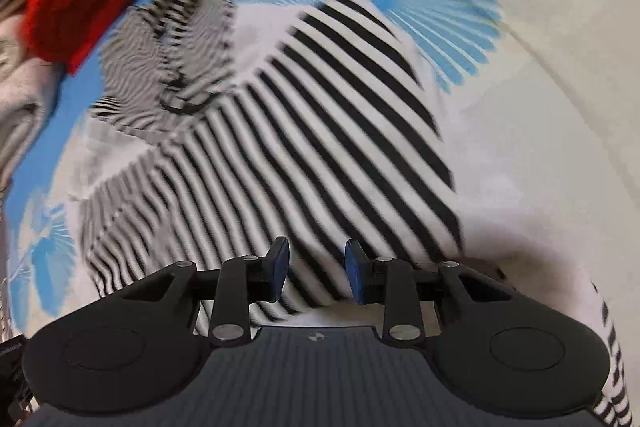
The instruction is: Fold small clothes
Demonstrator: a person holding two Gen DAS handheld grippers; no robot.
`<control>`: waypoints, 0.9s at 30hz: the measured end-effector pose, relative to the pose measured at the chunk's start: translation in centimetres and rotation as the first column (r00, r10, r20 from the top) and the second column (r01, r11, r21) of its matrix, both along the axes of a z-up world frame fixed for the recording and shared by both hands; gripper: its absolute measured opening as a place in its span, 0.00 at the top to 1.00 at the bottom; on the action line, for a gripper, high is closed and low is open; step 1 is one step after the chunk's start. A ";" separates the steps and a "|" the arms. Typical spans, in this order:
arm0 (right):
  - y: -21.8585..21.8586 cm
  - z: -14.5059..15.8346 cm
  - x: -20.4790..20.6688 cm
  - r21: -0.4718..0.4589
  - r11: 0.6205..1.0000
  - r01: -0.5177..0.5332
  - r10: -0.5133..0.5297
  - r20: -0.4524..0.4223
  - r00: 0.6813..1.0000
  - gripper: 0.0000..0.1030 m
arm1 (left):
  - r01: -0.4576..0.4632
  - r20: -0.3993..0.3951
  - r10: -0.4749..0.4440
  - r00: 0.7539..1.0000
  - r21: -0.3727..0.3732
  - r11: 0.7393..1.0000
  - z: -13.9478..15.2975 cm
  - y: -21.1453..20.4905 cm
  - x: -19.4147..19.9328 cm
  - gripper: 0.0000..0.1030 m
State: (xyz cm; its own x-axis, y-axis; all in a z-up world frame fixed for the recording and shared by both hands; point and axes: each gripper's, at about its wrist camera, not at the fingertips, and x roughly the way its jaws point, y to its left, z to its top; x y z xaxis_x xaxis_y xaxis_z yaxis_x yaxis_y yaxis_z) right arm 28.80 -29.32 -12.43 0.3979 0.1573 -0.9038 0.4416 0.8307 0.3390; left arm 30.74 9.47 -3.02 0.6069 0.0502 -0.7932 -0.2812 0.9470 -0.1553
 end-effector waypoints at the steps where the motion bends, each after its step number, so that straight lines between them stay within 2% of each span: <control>1: -0.3 -0.2 0.0 0.002 1.000 0.011 -0.011 -0.007 1.000 0.69 | 0.055 0.025 -0.055 0.998 -0.001 0.999 0.1 -0.8 0.0 0.85; 2: -0.4 0.0 -0.1 -0.001 1.000 0.017 -0.017 -0.004 1.000 0.69 | 0.091 0.023 -0.090 0.996 -0.014 0.996 -0.2 -1.4 0.2 0.76; 3: -0.3 0.2 -0.1 -0.011 1.000 0.014 -0.014 0.007 1.000 0.69 | 0.112 -0.005 -0.113 0.994 -0.044 0.993 -0.8 -1.7 0.5 0.72; 4: -0.1 0.5 0.0 -0.030 1.000 0.002 -0.001 0.021 1.000 0.69 | 0.111 -0.067 -0.118 0.991 -0.098 0.989 -2.3 -1.8 0.8 0.69; 6: -0.2 0.4 0.1 -0.056 0.998 -0.008 0.009 0.023 1.000 0.69 | 0.046 -0.222 -0.090 0.971 -0.198 0.979 -5.6 -1.1 1.3 0.70; 7: -0.3 0.1 0.2 -0.048 0.999 0.002 -0.001 0.013 1.000 0.69 | 0.024 -0.202 -0.068 0.977 -0.212 0.977 -5.9 -0.8 1.0 0.70; 9: -0.6 0.2 0.1 -0.046 0.999 0.019 -0.019 0.013 1.000 0.69 | 0.054 -0.190 -0.081 0.978 -0.142 0.988 -4.8 -1.4 1.3 0.68; 11: -0.4 1.0 0.3 -0.077 0.997 0.005 -0.001 0.051 0.999 0.69 | 0.081 -0.135 -0.092 0.987 -0.088 0.993 -3.4 -2.1 1.2 0.66; 13: -0.1 1.7 0.4 -0.108 0.994 -0.020 0.029 0.084 0.996 0.69 | 0.078 -0.122 -0.092 0.988 -0.114 0.990 -3.6 -1.9 1.3 0.61; 16: -0.7 0.8 0.6 -0.077 0.997 -0.016 0.020 0.046 0.999 0.68 | 0.009 -0.218 -0.054 0.975 -0.201 0.979 -6.0 -0.9 1.5 0.61; 17: -1.1 0.2 0.5 -0.058 0.998 0.002 -0.001 0.017 1.000 0.68 | -0.005 -0.206 -0.038 0.978 -0.202 0.979 -5.6 -0.4 1.2 0.61; 19: -1.7 -0.1 0.1 -0.027 0.999 0.040 -0.040 -0.006 0.999 0.68 | 0.015 -0.182 -0.041 0.982 -0.144 0.990 -4.2 -0.9 1.3 0.61; 24: -1.1 3.1 -0.3 -0.099 0.995 -0.004 0.013 0.096 0.995 0.68 | 0.007 -0.029 -0.010 1.000 -0.087 0.996 -1.2 -1.5 0.4 0.61; 27: -1.5 4.6 -0.9 -0.158 0.987 -0.012 0.035 0.149 0.988 0.68 | 0.045 0.074 -0.045 0.996 -0.004 0.999 0.3 -2.9 0.1 0.61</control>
